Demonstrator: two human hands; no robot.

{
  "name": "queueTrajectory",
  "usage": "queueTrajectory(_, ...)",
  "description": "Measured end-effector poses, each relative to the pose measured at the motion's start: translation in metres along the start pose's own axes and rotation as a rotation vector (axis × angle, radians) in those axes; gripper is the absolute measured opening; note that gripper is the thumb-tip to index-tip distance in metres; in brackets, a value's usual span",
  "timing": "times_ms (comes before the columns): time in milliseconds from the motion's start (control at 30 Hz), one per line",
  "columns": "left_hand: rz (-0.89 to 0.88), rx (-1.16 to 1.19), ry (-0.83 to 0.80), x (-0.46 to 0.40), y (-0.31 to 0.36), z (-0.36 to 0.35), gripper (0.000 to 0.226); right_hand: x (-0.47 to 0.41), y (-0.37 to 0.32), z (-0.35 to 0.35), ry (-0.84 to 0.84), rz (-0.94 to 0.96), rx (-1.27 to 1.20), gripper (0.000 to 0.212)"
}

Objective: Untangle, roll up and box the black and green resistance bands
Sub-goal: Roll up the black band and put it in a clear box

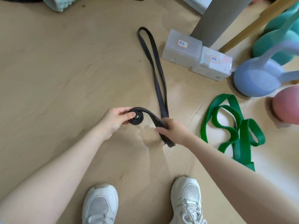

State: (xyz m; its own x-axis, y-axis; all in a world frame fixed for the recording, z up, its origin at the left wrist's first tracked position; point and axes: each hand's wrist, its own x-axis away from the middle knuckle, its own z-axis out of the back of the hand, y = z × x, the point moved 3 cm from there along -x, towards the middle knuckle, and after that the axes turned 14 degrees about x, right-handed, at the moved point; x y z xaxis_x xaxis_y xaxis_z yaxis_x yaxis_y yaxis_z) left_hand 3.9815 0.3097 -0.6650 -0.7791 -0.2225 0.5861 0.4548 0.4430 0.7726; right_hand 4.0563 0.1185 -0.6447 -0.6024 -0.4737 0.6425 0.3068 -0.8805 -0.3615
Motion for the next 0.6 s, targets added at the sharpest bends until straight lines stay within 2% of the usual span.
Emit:
queueTrajectory(67,0.006,-0.031,0.0,0.002,-0.002,0.011,0.025,-0.008,0.003,-0.008,-0.025,0.018,-0.195,0.011)
queueTrajectory(133,-0.002,-0.051,0.0,0.005,-0.002,0.019,0.024,-0.013,0.001,-0.019,-0.095,0.103,-0.206,0.008)
queueTrajectory(200,-0.012,-0.05,0.01,0.007,0.0,0.026,0.024,-0.016,-0.005,-0.023,-0.174,0.153,-0.213,0.023)
queueTrajectory(267,-0.027,-0.07,0.029,0.01,0.004,0.035,0.023,-0.023,-0.009,-0.019,-0.204,0.161,-0.259,0.024)
queueTrajectory(367,-0.042,-0.125,0.064,0.015,0.013,0.052,0.024,-0.037,-0.015,-0.005,-0.053,0.187,-0.153,0.014)
queueTrajectory(433,-0.039,-0.154,0.055,0.021,0.017,0.058,0.024,-0.044,-0.028,0.002,0.059,0.208,-0.153,0.02)
queueTrajectory(533,-0.05,-0.152,0.079,0.027,0.019,0.062,0.024,-0.05,-0.056,-0.006,-0.074,0.261,-0.254,0.029)
queueTrajectory(600,-0.065,-0.142,0.122,0.03,0.019,0.066,0.021,-0.051,-0.07,-0.017,-0.145,0.297,-0.214,0.018)
